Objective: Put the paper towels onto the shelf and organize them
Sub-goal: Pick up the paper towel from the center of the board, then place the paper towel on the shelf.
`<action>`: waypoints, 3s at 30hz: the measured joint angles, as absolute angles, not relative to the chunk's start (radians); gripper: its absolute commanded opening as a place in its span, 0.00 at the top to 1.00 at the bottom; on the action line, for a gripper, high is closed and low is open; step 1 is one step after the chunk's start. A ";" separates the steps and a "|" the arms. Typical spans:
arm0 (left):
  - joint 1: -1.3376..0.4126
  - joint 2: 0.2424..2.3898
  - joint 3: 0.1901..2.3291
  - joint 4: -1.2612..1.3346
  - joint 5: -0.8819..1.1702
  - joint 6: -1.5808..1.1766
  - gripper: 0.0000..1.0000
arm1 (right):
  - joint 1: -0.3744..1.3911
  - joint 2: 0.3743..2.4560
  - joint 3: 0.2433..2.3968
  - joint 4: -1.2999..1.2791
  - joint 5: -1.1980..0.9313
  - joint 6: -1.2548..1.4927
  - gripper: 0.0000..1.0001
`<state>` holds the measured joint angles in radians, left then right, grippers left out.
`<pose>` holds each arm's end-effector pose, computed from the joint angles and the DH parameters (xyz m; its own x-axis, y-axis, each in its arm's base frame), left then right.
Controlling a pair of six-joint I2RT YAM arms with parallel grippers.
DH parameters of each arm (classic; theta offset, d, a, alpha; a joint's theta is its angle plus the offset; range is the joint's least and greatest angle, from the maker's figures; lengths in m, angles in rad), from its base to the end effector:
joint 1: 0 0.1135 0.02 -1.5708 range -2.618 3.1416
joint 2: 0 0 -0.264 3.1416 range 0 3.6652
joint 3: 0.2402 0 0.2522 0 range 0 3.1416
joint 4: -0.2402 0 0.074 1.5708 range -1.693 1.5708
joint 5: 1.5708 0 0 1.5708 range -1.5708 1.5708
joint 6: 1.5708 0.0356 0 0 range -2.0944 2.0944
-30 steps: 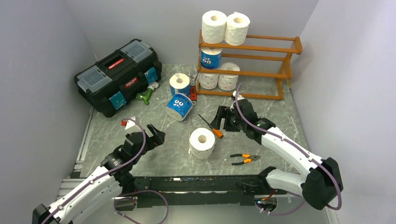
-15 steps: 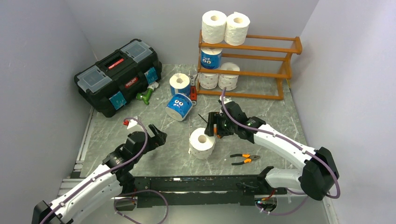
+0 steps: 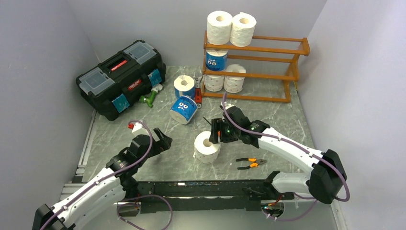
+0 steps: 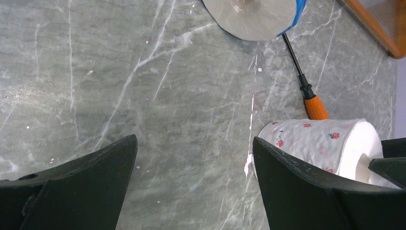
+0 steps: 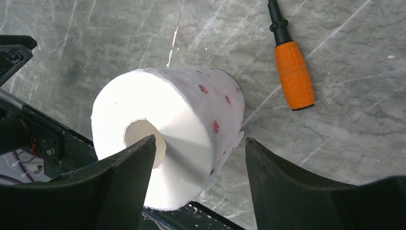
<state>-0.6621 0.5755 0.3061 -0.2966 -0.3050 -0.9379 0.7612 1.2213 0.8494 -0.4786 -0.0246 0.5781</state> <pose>0.1184 -0.0787 0.1919 -0.5618 -0.5372 -0.6291 -0.1124 0.8030 -0.5853 0.1818 0.1744 0.2461 -0.8390 -0.0448 -0.5423 -0.2900 0.8801 0.3759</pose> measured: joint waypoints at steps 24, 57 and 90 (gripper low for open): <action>-0.662 0.586 0.306 -0.297 -0.281 -0.949 0.05 | 0.796 1.259 0.889 -0.532 0.023 0.577 0.65; -0.661 0.571 0.305 -0.292 -0.205 -0.912 0.05 | 0.062 1.419 1.108 -0.514 0.189 0.891 0.87; -0.661 0.533 0.311 -0.342 -0.220 -0.903 0.06 | -0.023 1.777 1.443 -0.495 0.233 0.886 0.89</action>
